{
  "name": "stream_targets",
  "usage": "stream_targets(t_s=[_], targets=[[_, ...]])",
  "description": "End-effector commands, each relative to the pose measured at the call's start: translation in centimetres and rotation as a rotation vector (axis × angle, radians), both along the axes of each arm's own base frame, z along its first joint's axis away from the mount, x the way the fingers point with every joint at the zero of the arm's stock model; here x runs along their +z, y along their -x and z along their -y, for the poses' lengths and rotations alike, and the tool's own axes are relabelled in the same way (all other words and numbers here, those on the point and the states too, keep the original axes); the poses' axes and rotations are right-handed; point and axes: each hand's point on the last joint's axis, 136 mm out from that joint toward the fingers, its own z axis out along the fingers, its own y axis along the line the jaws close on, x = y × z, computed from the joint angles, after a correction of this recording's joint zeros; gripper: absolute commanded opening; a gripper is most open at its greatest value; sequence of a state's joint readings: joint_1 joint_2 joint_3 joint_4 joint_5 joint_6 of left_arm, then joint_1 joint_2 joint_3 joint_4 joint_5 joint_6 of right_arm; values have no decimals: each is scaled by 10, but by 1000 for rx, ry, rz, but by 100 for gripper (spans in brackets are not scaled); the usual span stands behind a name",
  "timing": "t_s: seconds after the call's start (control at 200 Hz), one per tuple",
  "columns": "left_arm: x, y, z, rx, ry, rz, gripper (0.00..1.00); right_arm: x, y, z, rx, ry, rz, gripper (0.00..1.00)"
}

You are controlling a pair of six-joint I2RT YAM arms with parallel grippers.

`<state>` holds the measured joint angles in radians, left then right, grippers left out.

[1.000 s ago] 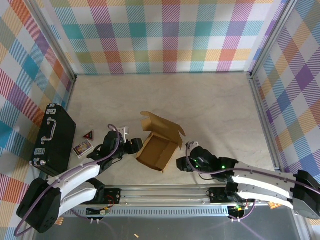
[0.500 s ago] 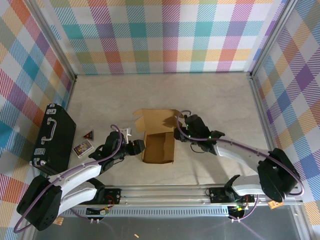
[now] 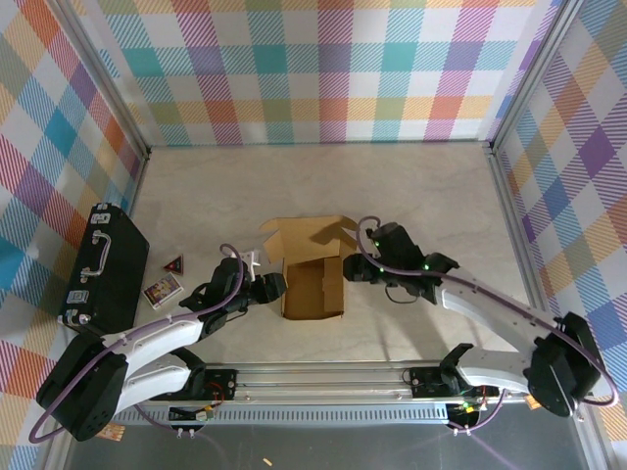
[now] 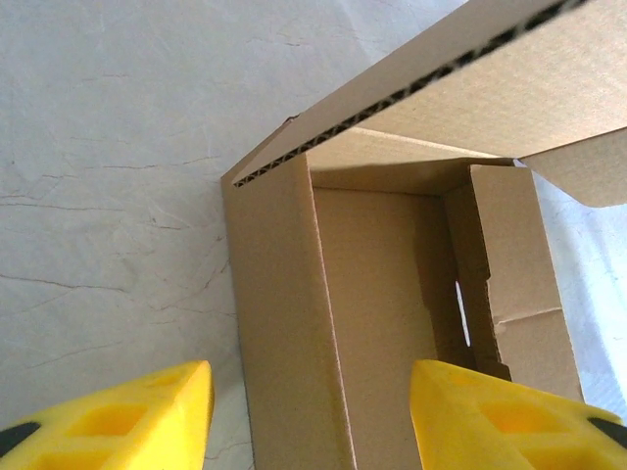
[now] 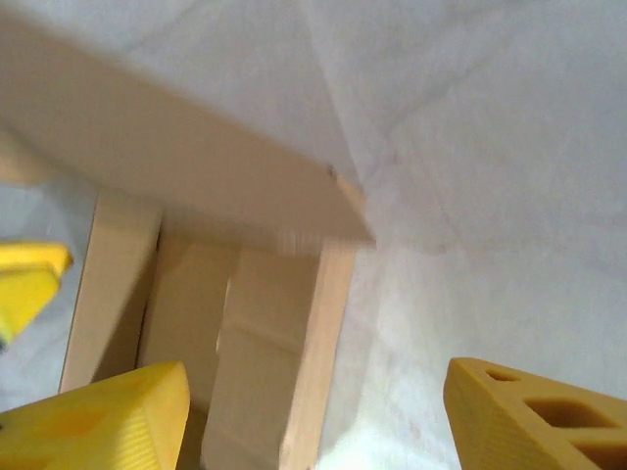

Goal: Fold the paper box

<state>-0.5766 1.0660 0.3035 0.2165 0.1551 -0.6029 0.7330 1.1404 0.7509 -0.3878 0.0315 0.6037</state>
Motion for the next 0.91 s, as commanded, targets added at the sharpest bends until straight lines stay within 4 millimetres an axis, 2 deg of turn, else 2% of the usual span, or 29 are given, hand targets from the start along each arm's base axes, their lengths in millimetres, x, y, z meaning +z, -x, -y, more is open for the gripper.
stream_targets(t_s=[0.0, 0.11, 0.185, 0.39, 0.57, 0.9], targets=[[4, -3, 0, 25, 9, 17, 55, -28, 40, 2, 1, -4, -141, 67], [2, -4, 1, 32, 9, 14, 53, -38, 40, -8, -37, -7, -127, 61], [1, -4, 2, 28, 7, 7, 52, -42, 32, -20, -51, -19, -125, 59], [-2, -5, 5, 23, -2, -5, 51, -47, -2, -35, -133, 21, -69, 54], [-4, -5, 6, 16, -8, -15, 51, -59, -12, -52, -115, 49, -84, 52], [-8, -5, 7, 4, -32, -20, 50, -83, -23, -45, -125, 213, -72, 44]])
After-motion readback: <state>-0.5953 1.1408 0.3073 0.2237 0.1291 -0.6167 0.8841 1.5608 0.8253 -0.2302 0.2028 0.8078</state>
